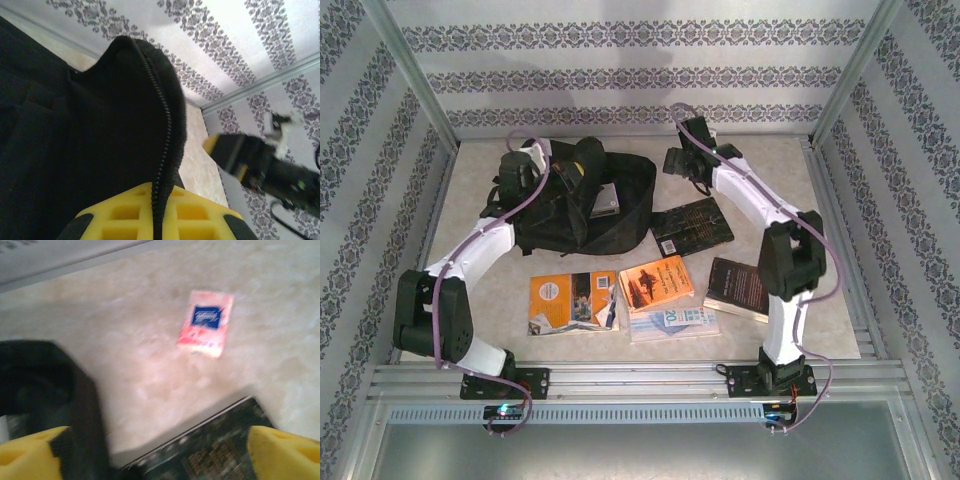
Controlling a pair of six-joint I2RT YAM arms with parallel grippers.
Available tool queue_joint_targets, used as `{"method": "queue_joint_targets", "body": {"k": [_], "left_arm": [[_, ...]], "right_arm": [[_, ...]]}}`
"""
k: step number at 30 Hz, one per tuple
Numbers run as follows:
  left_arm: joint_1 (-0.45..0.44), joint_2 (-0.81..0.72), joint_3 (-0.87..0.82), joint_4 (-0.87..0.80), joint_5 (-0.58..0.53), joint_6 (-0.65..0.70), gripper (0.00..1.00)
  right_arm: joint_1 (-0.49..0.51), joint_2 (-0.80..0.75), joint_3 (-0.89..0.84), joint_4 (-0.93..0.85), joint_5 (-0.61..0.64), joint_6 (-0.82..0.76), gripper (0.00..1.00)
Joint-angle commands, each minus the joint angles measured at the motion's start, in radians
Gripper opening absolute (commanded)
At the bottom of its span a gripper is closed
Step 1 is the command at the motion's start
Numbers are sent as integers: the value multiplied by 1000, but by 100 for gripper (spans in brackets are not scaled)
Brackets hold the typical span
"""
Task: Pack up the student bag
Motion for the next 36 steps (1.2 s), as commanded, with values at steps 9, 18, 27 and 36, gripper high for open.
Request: {"method": "queue_joint_targets", "body": {"k": [9, 18, 27, 36], "left_arm": [[-31, -23, -30, 167, 79, -127, 0], [-31, -6, -27, 183, 93, -141, 0], [-31, 8, -25, 191, 99, -147, 0], [-28, 10, -23, 179, 98, -135, 0]], "right_arm": [[-133, 443, 563, -323, 48, 89, 98], [-172, 633, 776, -305, -145, 93, 98], [-176, 739, 871, -348, -207, 114, 90], [-177, 707, 816, -366, -169, 110, 63]]}}
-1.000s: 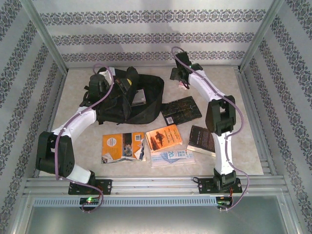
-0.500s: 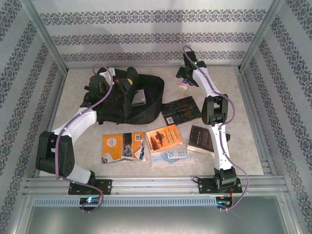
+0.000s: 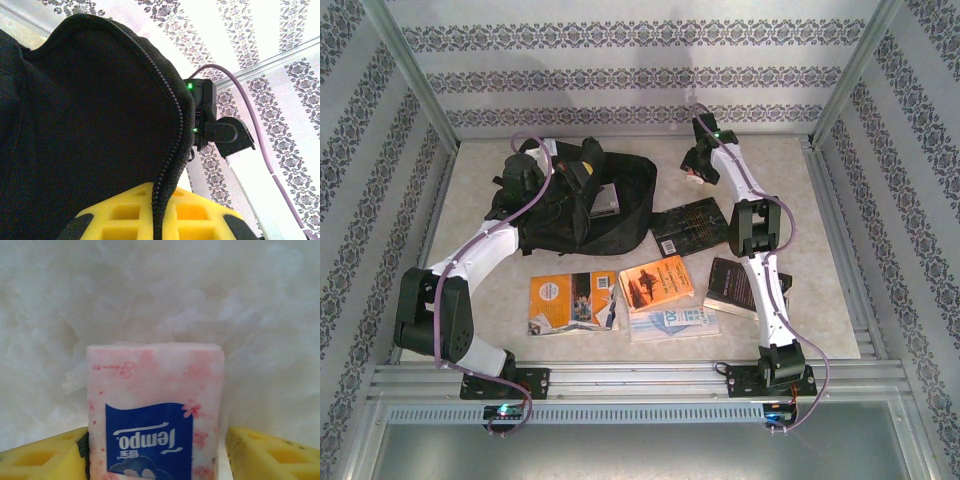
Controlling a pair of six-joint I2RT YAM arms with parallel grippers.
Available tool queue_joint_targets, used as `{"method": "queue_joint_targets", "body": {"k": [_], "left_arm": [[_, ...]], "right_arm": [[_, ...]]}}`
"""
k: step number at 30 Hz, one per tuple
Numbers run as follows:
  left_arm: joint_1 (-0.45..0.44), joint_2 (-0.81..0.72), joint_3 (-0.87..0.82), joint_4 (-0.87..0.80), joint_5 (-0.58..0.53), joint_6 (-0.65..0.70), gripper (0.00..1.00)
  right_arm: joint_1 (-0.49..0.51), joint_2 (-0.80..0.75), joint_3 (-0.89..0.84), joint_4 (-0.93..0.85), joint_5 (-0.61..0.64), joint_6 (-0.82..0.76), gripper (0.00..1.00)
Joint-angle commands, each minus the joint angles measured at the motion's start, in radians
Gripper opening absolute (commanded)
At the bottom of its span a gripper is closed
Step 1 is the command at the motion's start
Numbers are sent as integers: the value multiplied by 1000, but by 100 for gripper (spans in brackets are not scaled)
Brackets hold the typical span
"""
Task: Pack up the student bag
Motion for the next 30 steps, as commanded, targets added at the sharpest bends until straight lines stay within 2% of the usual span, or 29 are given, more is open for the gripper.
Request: {"method": "queue_joint_targets", "body": {"k": [1, 6, 11, 17, 22, 30], "left_arm": [[-6, 3, 3, 56, 30, 2, 0], [-6, 3, 6, 42, 29, 14, 0], [-7, -2, 24, 9, 37, 43, 0], [-10, -34, 134, -165, 47, 175, 0], [-10, -91, 219, -294, 14, 227, 0], [-7, -164, 320, -455, -33, 305, 0]], "right_arm": [[1, -31, -36, -23, 20, -3, 60], [3, -107, -102, -6, 57, -47, 53], [13, -253, -221, 18, 102, -117, 52], [40, -538, -556, 176, 114, -161, 45], [92, -775, -802, 292, 135, -173, 44], [188, -1101, -1080, 384, 116, -189, 44]]}}
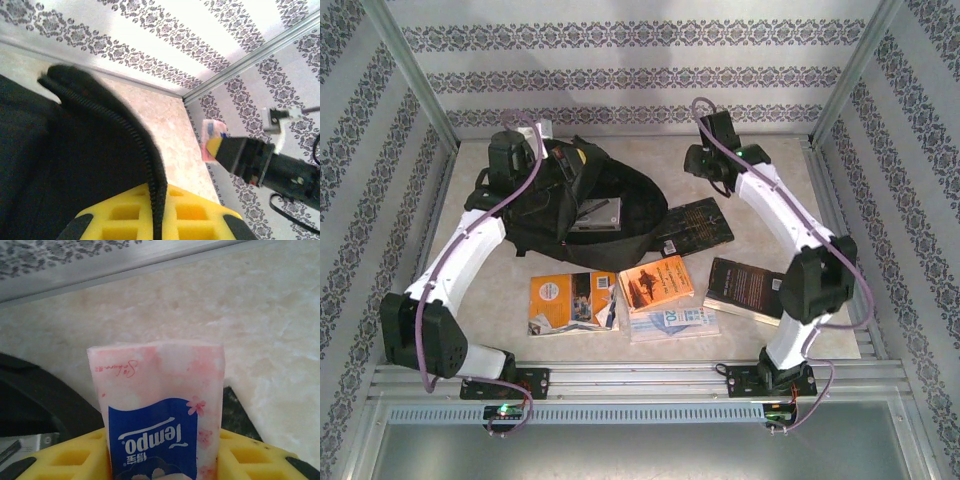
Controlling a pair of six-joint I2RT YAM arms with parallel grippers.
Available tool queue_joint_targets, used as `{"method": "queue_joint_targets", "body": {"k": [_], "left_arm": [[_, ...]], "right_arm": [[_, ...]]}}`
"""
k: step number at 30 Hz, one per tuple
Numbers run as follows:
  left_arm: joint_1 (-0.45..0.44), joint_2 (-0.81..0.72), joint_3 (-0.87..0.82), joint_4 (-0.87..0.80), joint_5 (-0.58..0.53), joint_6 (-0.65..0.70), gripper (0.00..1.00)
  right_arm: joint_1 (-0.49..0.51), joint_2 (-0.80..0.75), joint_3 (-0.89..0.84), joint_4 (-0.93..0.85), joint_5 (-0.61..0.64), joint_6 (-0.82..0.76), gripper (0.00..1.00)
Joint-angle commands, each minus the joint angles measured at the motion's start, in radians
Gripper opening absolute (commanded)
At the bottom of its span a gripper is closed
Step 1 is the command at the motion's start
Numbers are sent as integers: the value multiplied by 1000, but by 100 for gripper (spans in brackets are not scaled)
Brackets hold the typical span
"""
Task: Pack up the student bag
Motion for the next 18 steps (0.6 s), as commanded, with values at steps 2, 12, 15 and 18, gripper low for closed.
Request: {"method": "queue_joint_targets", "body": {"k": [2, 12, 15, 18], "left_arm": [[-1, -72, 74, -16, -2, 53, 0], [9, -39, 174, -39, -60, 71, 0], [10, -21, 231, -74, -84, 102, 0], [13, -5, 286, -117, -95, 139, 0]], "right_arm": [[34, -152, -129, 68, -7, -30, 44], [119, -348, -276, 74, -67, -60, 45], [129, -382, -298, 75, -65, -59, 45], [131, -407, -304, 71, -61, -59, 45]]}}
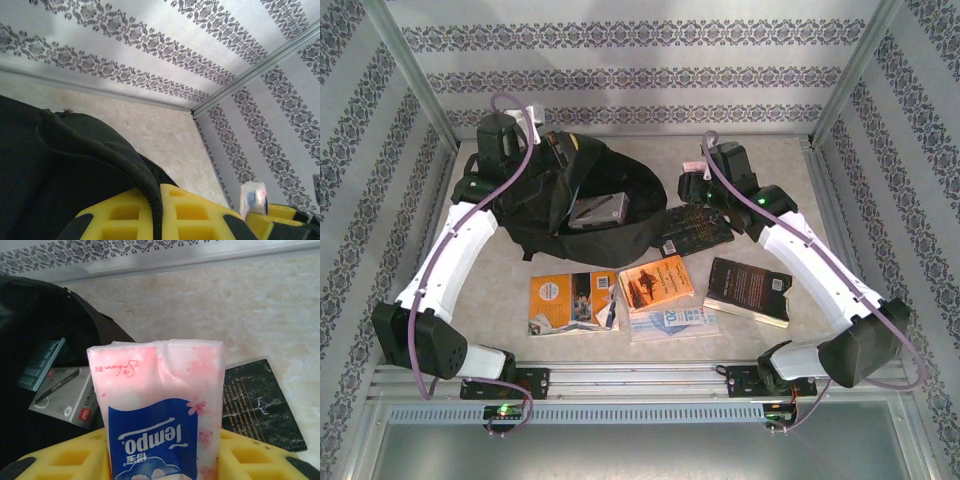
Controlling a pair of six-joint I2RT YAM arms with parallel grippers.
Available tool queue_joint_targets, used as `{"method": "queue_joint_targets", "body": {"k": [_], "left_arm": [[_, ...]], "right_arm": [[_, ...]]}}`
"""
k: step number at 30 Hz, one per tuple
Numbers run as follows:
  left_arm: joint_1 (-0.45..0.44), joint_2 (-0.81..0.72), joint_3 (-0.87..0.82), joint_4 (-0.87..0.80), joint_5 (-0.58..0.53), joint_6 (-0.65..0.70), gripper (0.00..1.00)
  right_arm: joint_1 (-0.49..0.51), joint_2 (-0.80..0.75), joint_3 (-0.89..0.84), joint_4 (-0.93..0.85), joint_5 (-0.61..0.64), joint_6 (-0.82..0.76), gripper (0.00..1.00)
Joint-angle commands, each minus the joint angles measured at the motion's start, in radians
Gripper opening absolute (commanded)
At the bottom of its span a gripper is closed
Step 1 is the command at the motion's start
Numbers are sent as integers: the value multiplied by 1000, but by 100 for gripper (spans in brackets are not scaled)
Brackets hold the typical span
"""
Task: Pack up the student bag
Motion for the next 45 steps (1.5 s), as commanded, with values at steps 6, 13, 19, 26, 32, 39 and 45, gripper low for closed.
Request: {"method": "queue_joint_targets", "body": {"k": [6, 13, 19, 26, 32, 39, 45], "left_arm": [[13, -20, 112, 44, 29, 81, 0], [13, -107, -112, 204, 162, -87, 0], [9, -186, -309, 338, 243, -248, 0], [10, -249, -401, 393, 234, -250, 0], [10, -245, -367, 401, 223, -252, 0], [10, -229, -331, 411, 211, -251, 0], [10, -199, -317, 444, 208, -270, 0]], "right_arm": [[20, -76, -18, 20, -29, -21, 45], [107, -132, -38, 27, -21, -61, 45], [189, -127, -99, 47, -167, -60, 46], [258, 32, -117, 76, -345, -10, 46], [266, 226, -31, 122, -414, 18, 46], [282, 464, 125, 194, -404, 83, 48], [301, 632, 271, 253, -393, 151, 52]]}}
